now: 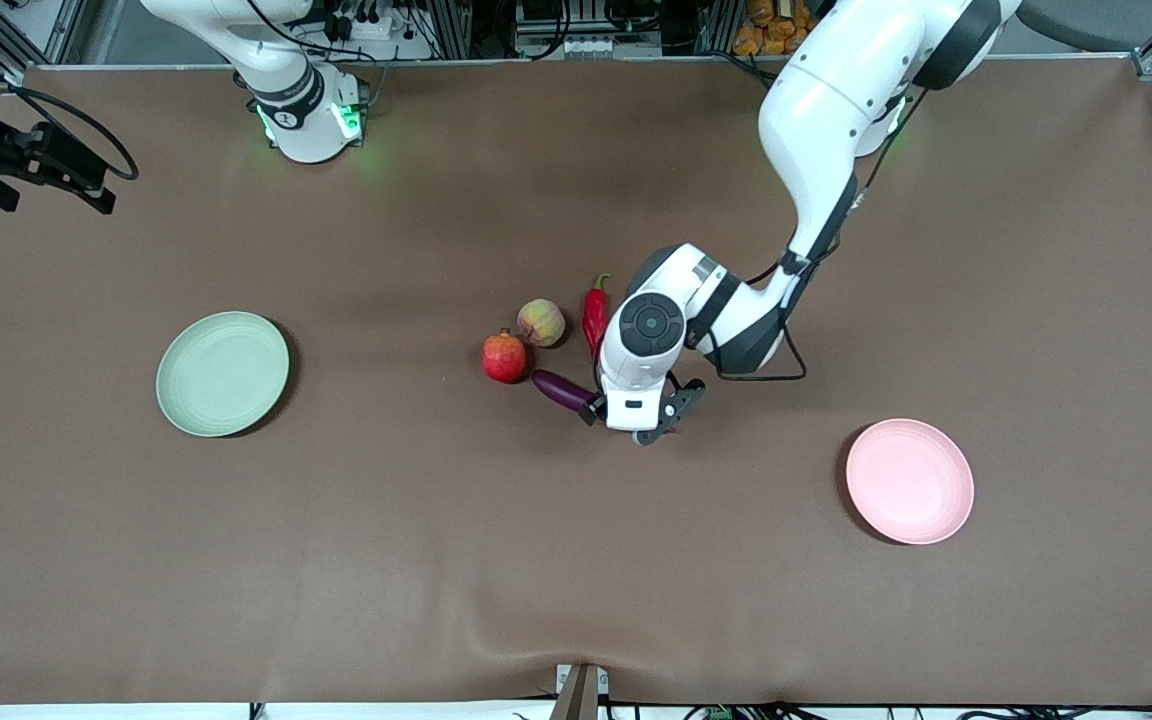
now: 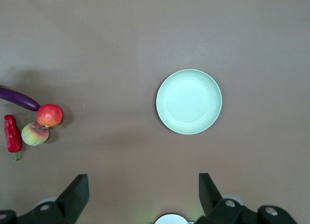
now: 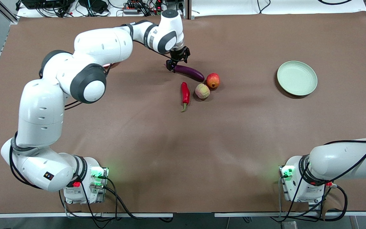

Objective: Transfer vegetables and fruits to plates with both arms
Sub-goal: 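Reach the left gripper down to the purple eggplant and grasp it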

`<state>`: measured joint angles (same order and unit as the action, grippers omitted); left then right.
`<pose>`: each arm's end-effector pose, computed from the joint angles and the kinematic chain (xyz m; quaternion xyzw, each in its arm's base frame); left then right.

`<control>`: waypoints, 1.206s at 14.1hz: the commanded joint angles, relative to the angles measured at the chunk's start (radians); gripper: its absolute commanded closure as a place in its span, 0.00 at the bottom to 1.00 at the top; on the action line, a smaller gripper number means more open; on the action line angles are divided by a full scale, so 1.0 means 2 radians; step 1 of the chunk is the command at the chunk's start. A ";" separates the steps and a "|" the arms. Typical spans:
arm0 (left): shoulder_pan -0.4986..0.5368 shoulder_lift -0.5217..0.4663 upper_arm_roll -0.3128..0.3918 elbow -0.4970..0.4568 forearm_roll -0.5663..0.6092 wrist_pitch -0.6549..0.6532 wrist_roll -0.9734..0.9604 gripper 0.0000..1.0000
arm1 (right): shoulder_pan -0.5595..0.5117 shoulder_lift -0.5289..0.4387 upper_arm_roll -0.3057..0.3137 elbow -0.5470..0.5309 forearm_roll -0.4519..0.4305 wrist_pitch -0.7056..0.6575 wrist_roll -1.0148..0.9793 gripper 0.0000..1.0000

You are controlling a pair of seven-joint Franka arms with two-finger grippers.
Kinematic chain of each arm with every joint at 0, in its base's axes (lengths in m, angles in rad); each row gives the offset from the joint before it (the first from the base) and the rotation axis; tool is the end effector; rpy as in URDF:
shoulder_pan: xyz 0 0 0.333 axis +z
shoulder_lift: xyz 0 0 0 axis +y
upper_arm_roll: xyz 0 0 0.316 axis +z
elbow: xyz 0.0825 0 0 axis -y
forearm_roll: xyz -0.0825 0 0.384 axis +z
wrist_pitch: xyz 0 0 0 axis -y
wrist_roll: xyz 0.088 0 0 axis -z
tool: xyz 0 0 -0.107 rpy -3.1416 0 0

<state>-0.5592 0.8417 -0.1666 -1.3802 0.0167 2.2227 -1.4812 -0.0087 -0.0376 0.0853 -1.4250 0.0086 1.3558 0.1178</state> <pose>0.5669 -0.4681 0.2139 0.9195 0.3892 -0.0467 0.0299 0.5160 0.0418 0.6932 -0.9997 0.0198 0.0160 0.0011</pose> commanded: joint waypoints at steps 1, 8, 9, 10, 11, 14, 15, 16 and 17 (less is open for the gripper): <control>-0.015 0.025 0.007 0.017 -0.001 0.021 -0.041 0.00 | -0.014 0.001 0.010 0.006 0.006 -0.005 -0.007 0.00; -0.017 0.036 0.011 0.017 -0.001 0.035 -0.046 0.00 | -0.014 0.003 0.010 0.006 0.006 -0.008 -0.006 0.00; -0.019 0.037 0.017 0.017 -0.001 0.036 -0.046 0.01 | -0.014 0.003 0.009 0.005 0.006 -0.010 -0.006 0.00; -0.019 0.036 0.017 0.017 -0.001 0.036 -0.046 0.63 | -0.014 0.003 0.009 0.004 0.006 -0.012 -0.006 0.00; -0.019 0.036 0.017 0.017 0.000 0.036 -0.046 1.00 | -0.013 0.003 0.009 0.004 0.006 -0.012 -0.006 0.00; -0.020 0.032 0.018 0.014 0.002 0.033 -0.046 1.00 | -0.014 0.004 0.009 0.004 0.006 -0.012 -0.005 0.00; -0.020 0.028 0.018 0.014 0.002 0.031 -0.046 1.00 | -0.016 0.003 0.009 0.004 0.006 -0.017 -0.005 0.00; -0.019 0.021 0.018 0.015 0.002 0.025 -0.046 1.00 | -0.018 0.004 0.009 0.004 0.006 -0.022 -0.005 0.00; -0.016 0.012 0.019 0.015 0.003 0.007 -0.043 1.00 | -0.017 0.004 0.009 0.004 0.006 -0.024 -0.005 0.00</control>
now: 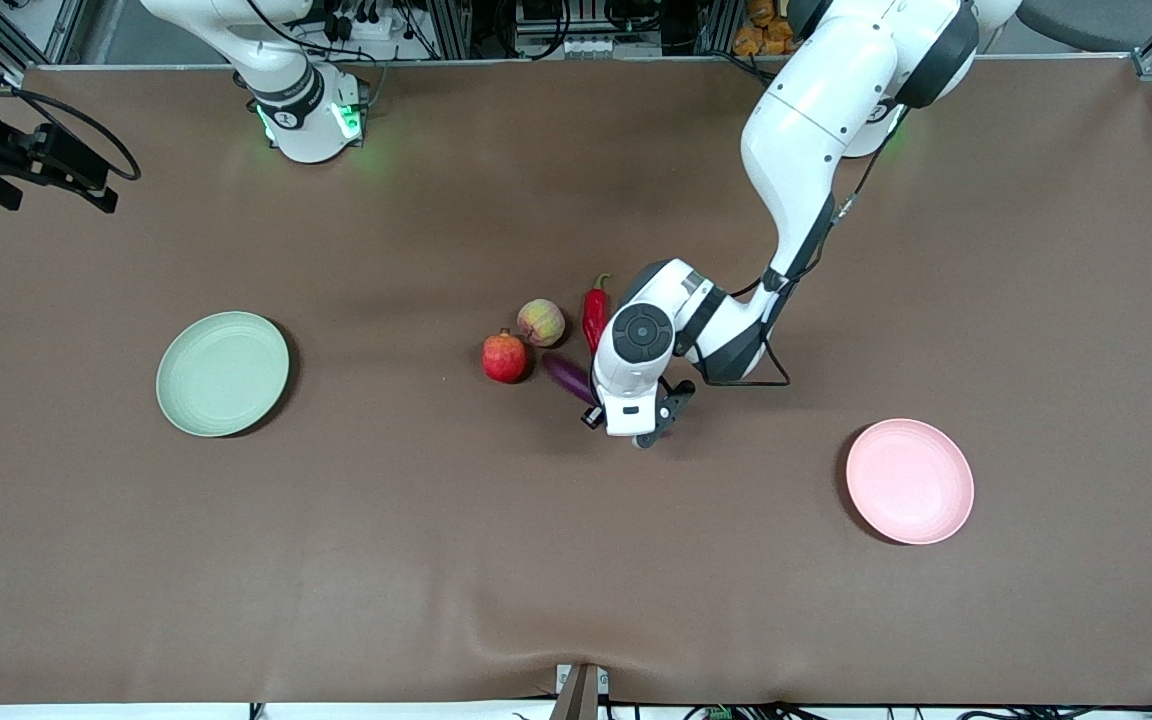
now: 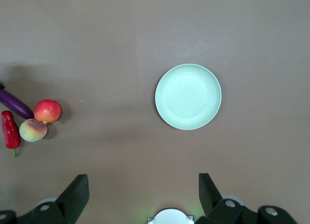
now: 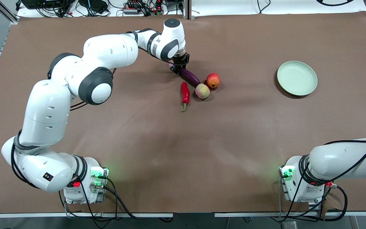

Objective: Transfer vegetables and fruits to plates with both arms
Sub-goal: 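Reach the left gripper down to the purple eggplant and grasp it, then carry the eggplant to the pink plate while the right gripper reaches the apple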

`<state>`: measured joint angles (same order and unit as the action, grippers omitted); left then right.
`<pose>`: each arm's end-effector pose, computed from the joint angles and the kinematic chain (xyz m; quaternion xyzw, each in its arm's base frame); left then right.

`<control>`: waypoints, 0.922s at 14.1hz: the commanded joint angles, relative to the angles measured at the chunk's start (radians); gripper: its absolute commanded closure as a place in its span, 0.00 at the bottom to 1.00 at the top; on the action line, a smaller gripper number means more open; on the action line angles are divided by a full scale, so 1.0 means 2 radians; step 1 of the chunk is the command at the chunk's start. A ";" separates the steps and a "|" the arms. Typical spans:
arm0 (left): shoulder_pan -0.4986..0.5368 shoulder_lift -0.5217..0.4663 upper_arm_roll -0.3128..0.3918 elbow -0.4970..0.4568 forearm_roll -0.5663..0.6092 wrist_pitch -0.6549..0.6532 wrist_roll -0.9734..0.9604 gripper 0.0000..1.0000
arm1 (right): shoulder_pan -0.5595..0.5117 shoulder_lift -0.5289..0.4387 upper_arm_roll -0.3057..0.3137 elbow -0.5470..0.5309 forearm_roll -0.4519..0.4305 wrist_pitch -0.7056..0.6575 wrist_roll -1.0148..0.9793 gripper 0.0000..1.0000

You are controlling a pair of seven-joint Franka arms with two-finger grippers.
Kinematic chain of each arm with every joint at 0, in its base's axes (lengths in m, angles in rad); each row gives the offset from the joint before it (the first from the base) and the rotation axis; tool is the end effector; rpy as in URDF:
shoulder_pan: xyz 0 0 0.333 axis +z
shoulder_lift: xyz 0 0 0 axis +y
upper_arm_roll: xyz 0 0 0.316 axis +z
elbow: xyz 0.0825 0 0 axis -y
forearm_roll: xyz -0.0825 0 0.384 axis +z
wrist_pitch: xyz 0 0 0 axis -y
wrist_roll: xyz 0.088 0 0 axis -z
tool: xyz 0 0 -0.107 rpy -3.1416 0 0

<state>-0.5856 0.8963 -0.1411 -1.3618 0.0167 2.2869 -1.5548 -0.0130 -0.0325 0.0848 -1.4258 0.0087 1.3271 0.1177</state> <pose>0.5677 -0.4738 0.1861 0.9053 0.4217 -0.0361 0.0368 0.5149 0.0391 0.6879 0.9992 -0.0221 -0.0333 0.0003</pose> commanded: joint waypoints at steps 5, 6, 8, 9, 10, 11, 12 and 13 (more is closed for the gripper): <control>0.022 -0.095 0.007 0.007 0.018 -0.076 0.016 1.00 | 0.007 0.028 0.006 0.007 -0.004 -0.009 -0.007 0.00; 0.030 -0.111 0.007 0.007 0.018 -0.076 0.021 1.00 | 0.015 0.038 0.006 0.004 -0.008 -0.009 -0.007 0.00; 0.050 -0.142 0.007 0.007 0.018 -0.076 0.023 1.00 | 0.031 0.063 0.006 0.006 -0.030 -0.009 -0.007 0.00; 0.062 -0.158 0.007 0.007 0.019 -0.076 0.023 1.00 | 0.042 0.068 0.006 0.006 -0.041 -0.005 -0.007 0.00; 0.078 -0.170 0.006 0.006 0.019 -0.077 0.029 1.00 | 0.052 0.086 0.006 0.007 -0.052 -0.005 -0.007 0.00; 0.097 -0.182 0.005 0.006 0.019 -0.091 0.054 1.00 | 0.059 0.100 0.007 0.008 -0.059 -0.004 -0.007 0.00; 0.110 -0.191 0.005 0.006 0.018 -0.109 0.082 1.00 | 0.069 0.115 0.007 0.008 -0.059 0.004 -0.006 0.00; 0.124 -0.195 0.005 0.006 0.018 -0.122 0.103 1.00 | 0.072 0.131 0.007 0.008 -0.057 0.020 -0.003 0.00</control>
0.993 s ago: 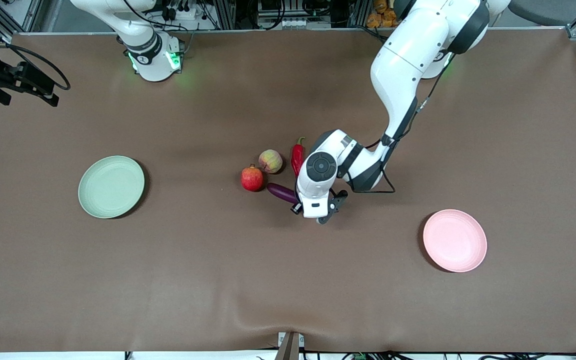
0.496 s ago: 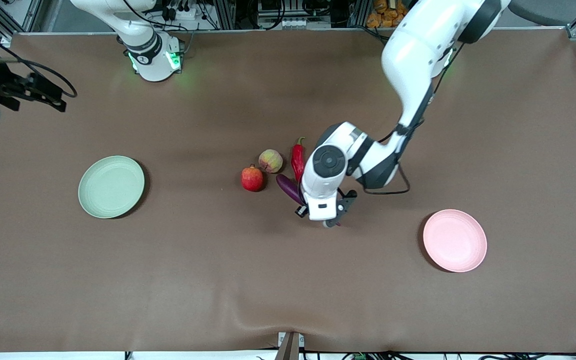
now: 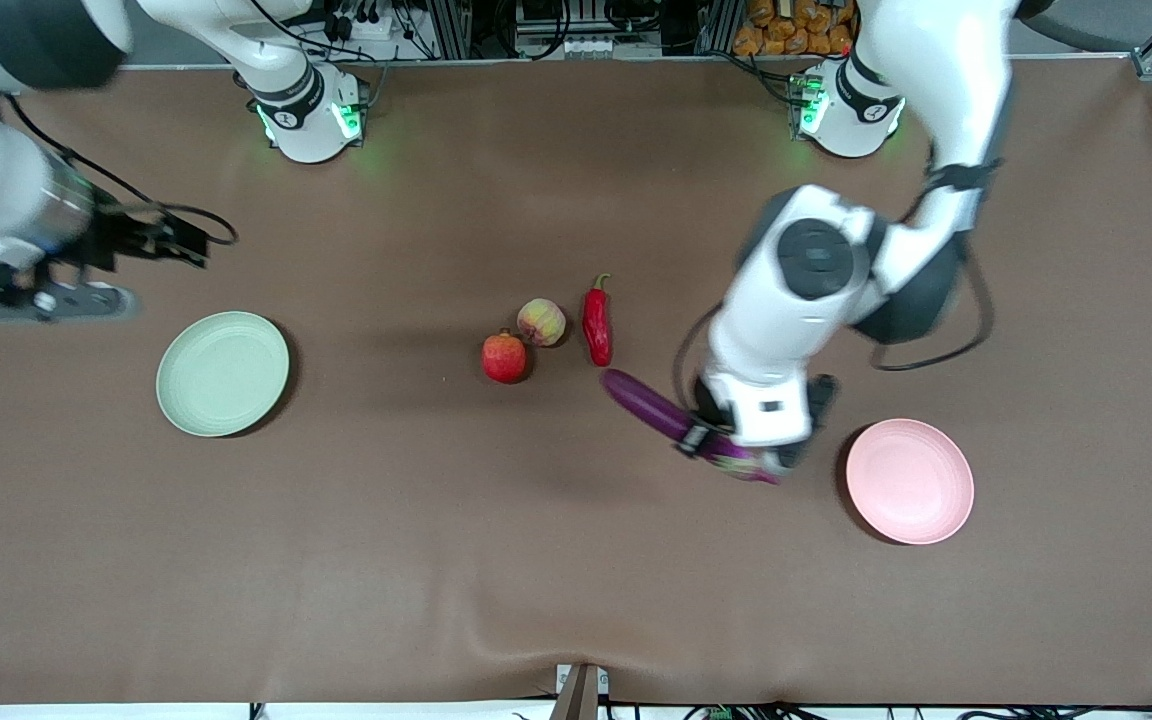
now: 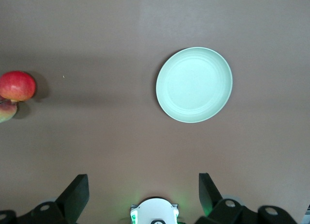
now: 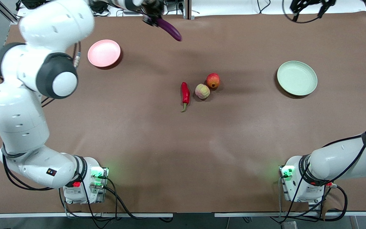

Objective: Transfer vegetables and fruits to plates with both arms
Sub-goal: 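Carry the eggplant to the pink plate while the right gripper reaches the apple, then lower the eggplant onto the pink plate while the right gripper carries the apple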

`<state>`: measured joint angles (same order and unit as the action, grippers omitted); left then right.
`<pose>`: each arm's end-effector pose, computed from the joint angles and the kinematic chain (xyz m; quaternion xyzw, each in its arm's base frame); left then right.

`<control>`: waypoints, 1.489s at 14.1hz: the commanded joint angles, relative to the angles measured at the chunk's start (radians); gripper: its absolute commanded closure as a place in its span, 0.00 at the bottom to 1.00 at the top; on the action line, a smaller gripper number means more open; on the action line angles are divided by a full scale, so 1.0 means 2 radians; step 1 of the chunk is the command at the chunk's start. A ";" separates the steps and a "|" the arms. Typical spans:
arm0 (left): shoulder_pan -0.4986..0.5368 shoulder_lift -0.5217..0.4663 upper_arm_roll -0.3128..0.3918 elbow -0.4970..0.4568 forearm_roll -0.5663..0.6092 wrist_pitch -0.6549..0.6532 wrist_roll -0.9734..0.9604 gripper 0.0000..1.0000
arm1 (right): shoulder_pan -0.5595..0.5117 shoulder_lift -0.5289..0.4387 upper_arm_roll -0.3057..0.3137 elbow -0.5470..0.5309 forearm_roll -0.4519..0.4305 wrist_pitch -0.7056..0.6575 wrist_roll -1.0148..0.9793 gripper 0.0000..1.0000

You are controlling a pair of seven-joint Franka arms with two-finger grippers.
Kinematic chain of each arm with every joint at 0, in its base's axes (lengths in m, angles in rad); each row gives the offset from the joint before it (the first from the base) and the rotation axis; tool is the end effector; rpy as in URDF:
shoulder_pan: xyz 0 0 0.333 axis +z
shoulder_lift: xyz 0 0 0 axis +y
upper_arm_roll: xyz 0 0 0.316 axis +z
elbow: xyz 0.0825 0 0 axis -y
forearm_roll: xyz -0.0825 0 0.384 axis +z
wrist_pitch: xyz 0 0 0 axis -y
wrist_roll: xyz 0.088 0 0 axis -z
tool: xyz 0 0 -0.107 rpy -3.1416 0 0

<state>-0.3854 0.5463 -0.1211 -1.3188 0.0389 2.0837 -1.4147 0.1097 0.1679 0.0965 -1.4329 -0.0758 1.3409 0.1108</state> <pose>0.6529 -0.3373 0.4444 0.8910 0.4400 0.0535 0.0980 0.5685 0.1045 0.5763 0.9902 0.0438 -0.1229 0.0497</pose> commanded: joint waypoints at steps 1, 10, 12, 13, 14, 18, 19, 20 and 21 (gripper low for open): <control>0.041 -0.028 -0.004 -0.016 0.008 -0.029 0.051 1.00 | 0.019 0.043 0.001 0.012 -0.009 0.034 0.004 0.00; 0.161 -0.013 -0.002 -0.060 0.010 -0.059 0.345 1.00 | 0.093 0.161 0.001 0.009 0.035 0.152 0.240 0.00; 0.176 -0.006 -0.002 -0.082 0.071 -0.059 0.390 1.00 | 0.099 0.188 0.001 0.008 0.076 0.184 0.291 0.00; 0.180 -0.001 -0.002 -0.089 0.095 -0.059 0.403 1.00 | 0.105 0.201 0.001 0.007 0.091 0.204 0.324 0.00; 0.184 0.014 -0.002 -0.088 0.110 -0.059 0.423 1.00 | 0.115 0.214 0.001 0.007 0.098 0.224 0.359 0.00; 0.213 0.050 -0.002 -0.085 0.131 -0.041 0.545 1.00 | 0.147 0.250 0.002 -0.008 0.109 0.297 0.443 0.00; 0.215 0.059 -0.002 -0.085 0.130 -0.036 0.570 1.00 | 0.152 0.252 0.002 -0.025 0.109 0.321 0.451 0.00; 0.216 0.067 -0.002 -0.085 0.130 -0.030 0.584 1.00 | 0.161 0.252 0.002 -0.046 0.109 0.347 0.464 0.00; 0.218 0.076 -0.002 -0.085 0.130 -0.022 0.596 1.00 | 0.170 0.252 0.001 -0.066 0.109 0.368 0.480 0.00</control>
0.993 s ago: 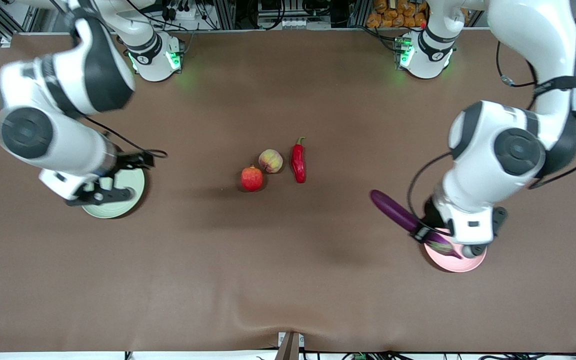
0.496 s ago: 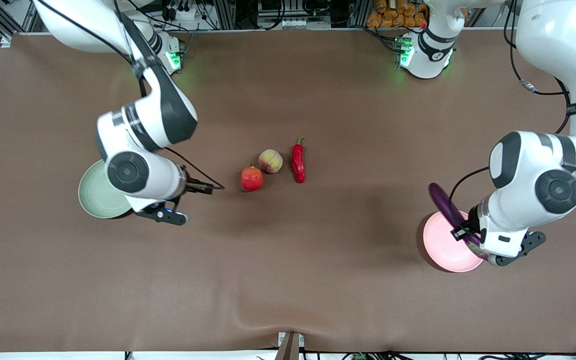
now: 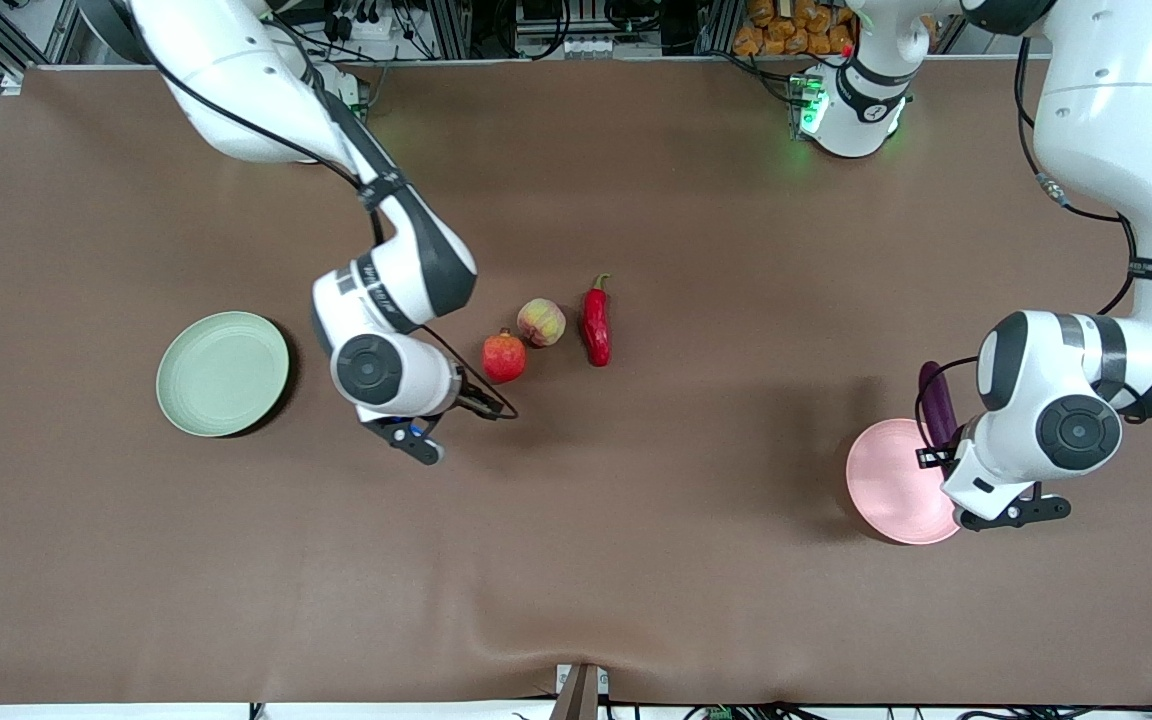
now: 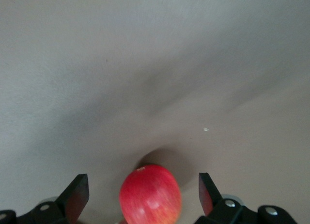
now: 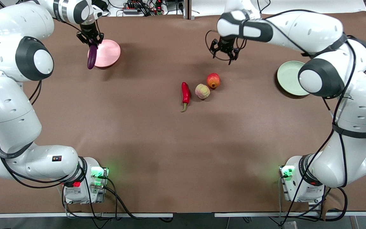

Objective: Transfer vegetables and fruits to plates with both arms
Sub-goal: 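Lower the eggplant onto the pink plate while the right gripper carries the apple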

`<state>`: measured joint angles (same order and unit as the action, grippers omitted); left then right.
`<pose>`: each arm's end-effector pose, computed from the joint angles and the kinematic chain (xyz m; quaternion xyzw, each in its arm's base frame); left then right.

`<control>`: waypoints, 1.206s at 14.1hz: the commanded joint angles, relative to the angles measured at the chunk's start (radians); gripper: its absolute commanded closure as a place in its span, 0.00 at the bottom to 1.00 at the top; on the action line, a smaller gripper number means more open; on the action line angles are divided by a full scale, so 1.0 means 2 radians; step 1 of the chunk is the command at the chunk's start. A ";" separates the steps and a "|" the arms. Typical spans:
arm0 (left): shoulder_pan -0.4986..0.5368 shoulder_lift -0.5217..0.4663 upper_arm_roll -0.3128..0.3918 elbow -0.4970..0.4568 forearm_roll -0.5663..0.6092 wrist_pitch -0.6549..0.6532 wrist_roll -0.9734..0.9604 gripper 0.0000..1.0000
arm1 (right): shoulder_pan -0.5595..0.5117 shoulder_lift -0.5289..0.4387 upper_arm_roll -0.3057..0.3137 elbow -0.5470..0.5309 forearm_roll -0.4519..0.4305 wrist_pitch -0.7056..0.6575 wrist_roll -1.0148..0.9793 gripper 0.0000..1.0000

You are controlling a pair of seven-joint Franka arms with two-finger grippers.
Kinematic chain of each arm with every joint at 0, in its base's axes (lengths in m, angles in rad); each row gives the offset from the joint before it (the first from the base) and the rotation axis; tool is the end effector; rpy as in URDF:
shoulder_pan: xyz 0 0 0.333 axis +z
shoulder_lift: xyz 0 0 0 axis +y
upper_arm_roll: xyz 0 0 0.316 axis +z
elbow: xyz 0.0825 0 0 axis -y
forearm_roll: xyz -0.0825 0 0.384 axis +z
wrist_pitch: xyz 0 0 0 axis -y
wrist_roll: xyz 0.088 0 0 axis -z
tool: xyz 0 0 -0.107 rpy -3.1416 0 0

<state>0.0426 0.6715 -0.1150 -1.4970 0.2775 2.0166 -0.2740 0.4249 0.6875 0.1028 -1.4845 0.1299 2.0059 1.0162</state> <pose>0.6971 -0.0219 0.2652 -0.9930 -0.0411 0.0566 0.0949 0.6043 0.3481 0.2585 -0.9524 0.2796 0.1210 0.0075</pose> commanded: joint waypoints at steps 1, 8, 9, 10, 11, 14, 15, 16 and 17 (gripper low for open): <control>0.009 0.025 -0.005 0.005 0.009 0.021 0.041 1.00 | 0.018 -0.008 -0.002 -0.053 0.006 0.048 0.039 0.00; 0.009 0.064 -0.005 0.037 0.005 0.065 0.064 1.00 | 0.038 0.016 0.000 -0.062 0.007 0.050 0.077 0.21; 0.008 0.064 -0.005 0.037 0.005 0.071 0.064 1.00 | 0.040 0.017 0.000 -0.062 0.007 0.051 0.076 0.39; 0.009 0.064 -0.005 0.037 0.005 0.076 0.066 1.00 | 0.040 0.017 0.000 -0.062 0.006 0.051 0.073 0.55; 0.009 0.064 -0.005 0.037 0.005 0.084 0.066 1.00 | 0.038 0.016 0.000 -0.059 0.006 0.050 0.067 0.76; 0.009 0.066 -0.005 0.037 0.005 0.095 0.063 0.01 | 0.015 0.007 0.000 -0.031 0.006 0.020 0.066 1.00; 0.008 0.068 -0.005 0.037 0.005 0.095 0.063 0.00 | 0.002 0.000 -0.001 -0.014 0.005 -0.013 0.058 1.00; 0.008 0.067 -0.005 0.036 0.005 0.095 0.063 0.00 | -0.013 -0.002 -0.001 0.004 0.005 -0.046 0.034 1.00; 0.009 0.065 -0.005 0.036 0.006 0.095 0.063 0.00 | -0.034 -0.010 0.000 0.015 0.005 -0.084 0.004 1.00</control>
<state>0.0556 0.7930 -0.1211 -1.4416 0.2775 2.1996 -0.1546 0.4365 0.7054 0.0893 -1.5043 0.1326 1.9642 1.1113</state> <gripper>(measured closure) 0.295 0.238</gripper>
